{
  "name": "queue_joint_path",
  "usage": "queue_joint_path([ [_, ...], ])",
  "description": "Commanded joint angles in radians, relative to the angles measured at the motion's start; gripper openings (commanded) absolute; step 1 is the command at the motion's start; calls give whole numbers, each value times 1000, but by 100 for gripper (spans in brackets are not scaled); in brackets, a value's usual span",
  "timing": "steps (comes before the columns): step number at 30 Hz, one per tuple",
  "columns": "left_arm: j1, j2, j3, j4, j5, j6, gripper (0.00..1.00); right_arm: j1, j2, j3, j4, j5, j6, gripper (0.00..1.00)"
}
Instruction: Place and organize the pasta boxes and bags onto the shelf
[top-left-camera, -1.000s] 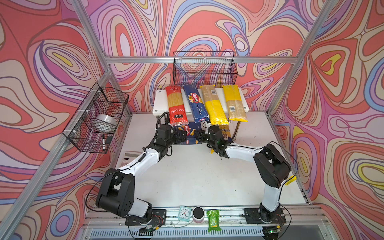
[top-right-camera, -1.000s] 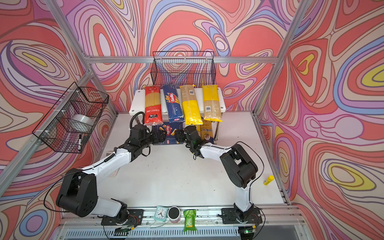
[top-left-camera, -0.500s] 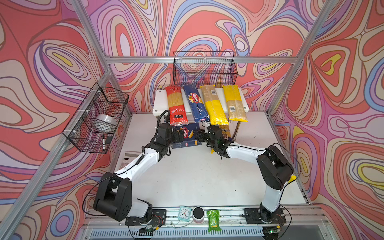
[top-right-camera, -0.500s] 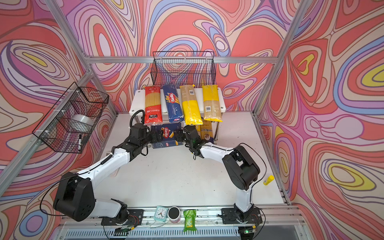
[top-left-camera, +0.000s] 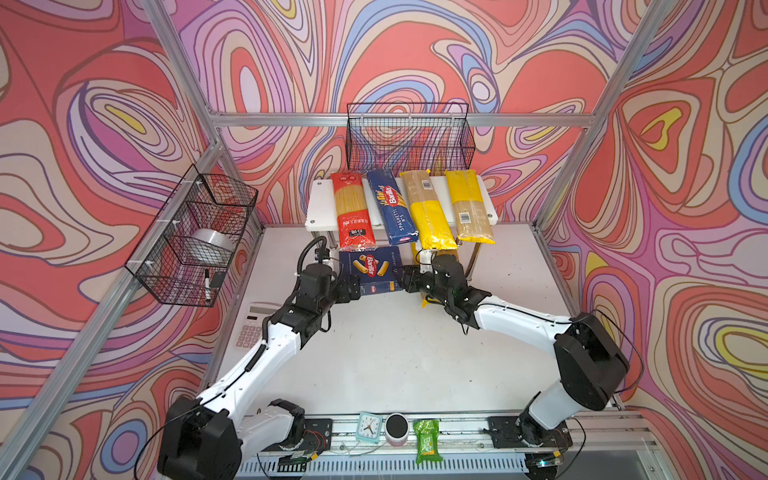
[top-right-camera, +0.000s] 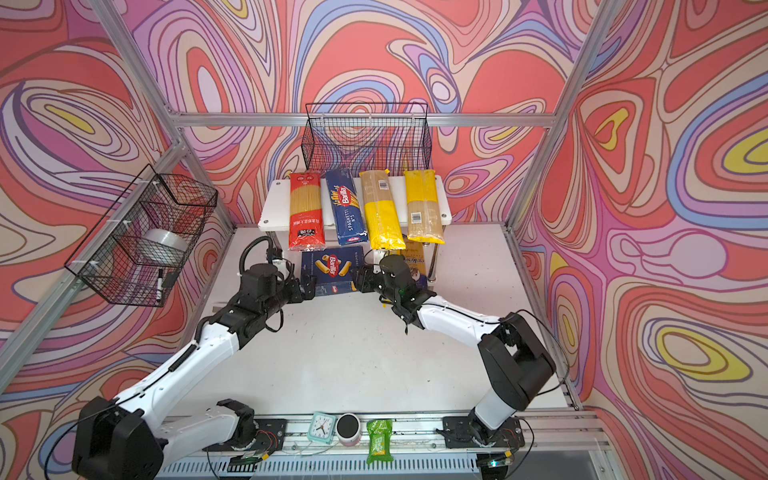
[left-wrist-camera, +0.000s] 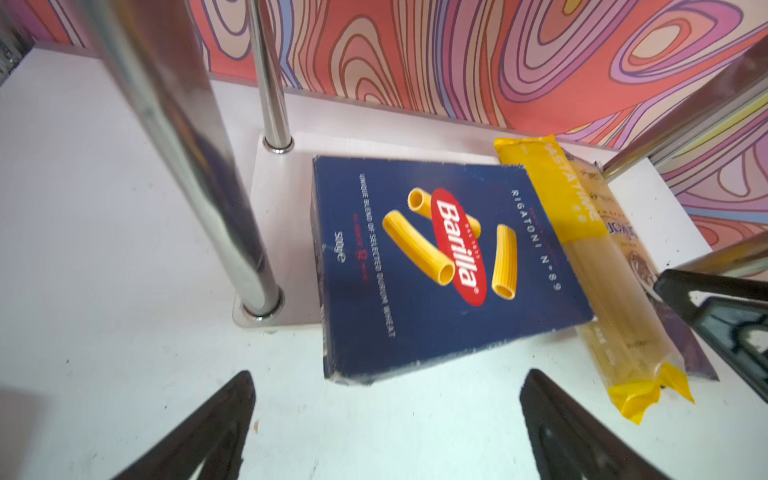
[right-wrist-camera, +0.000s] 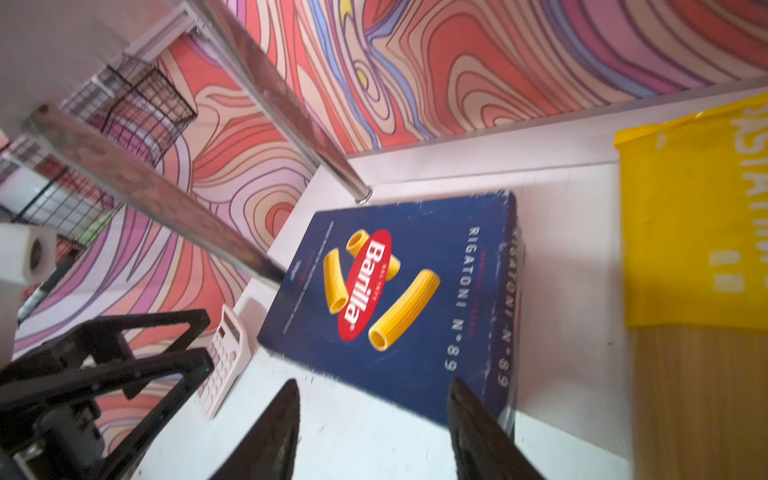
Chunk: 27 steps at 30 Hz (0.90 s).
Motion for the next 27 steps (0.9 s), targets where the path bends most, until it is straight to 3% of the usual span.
queue_joint_path([
  [1, 2, -79, -42, -98, 35, -23, 100, 60, -38, -33, -55, -55, -56, 56],
  [5, 2, -196, -91, -191, 40, -53, 100, 105, -13, -40, -26, -82, -37, 55],
  [10, 10, -338, -157, -282, -49, -73, 100, 155, 83, -27, 77, -116, 5, 53],
  [18, 120, -474, -219, -363, -43, -69, 100, 179, 271, 57, 166, -171, 43, 51],
  [27, 155, -473, -250, -331, -32, -71, 100, 183, 391, 198, 151, -144, 47, 49],
])
